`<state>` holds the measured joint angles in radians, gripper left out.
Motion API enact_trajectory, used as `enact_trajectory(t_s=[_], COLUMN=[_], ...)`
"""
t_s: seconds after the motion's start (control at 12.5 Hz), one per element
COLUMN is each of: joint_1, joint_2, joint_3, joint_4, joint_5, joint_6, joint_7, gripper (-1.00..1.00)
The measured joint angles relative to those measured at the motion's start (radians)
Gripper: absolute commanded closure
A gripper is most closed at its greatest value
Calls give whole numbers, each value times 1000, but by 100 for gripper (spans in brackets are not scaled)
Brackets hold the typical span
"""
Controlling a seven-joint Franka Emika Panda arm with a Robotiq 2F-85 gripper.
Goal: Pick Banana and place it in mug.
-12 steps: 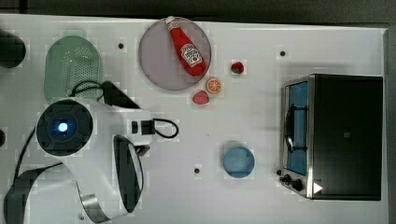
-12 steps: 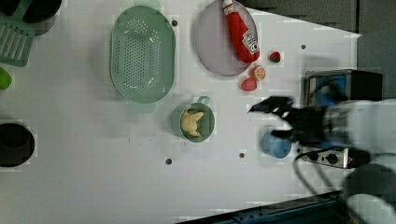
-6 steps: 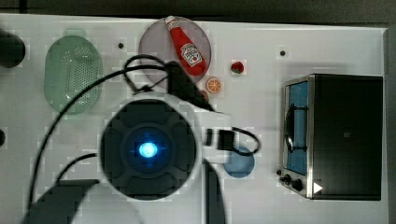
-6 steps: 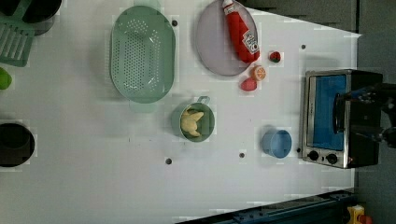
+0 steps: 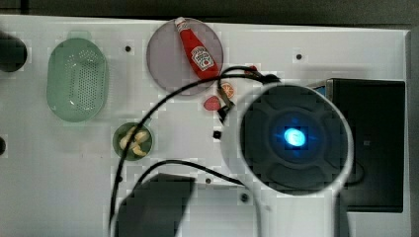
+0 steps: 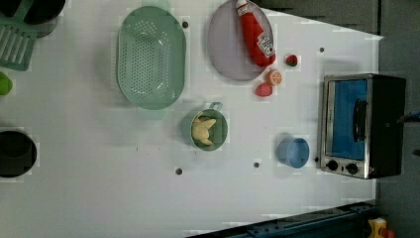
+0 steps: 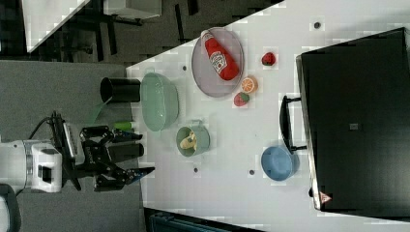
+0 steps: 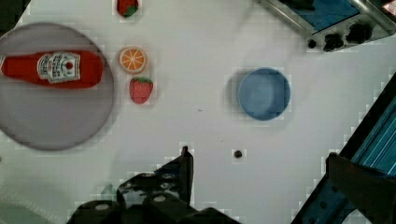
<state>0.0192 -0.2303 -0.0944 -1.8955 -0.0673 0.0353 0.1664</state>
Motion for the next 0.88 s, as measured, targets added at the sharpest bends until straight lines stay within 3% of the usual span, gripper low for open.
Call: enact_trajectory(t_s=[0.64,0.88], joint_1=[18,23], joint_2=[6,4], joint_3=[28,14], joint_4=[18,10], joint_5=[31,0], joint_6=[-9,-5], joint_7=[-11,-11], gripper=[-100,-100])
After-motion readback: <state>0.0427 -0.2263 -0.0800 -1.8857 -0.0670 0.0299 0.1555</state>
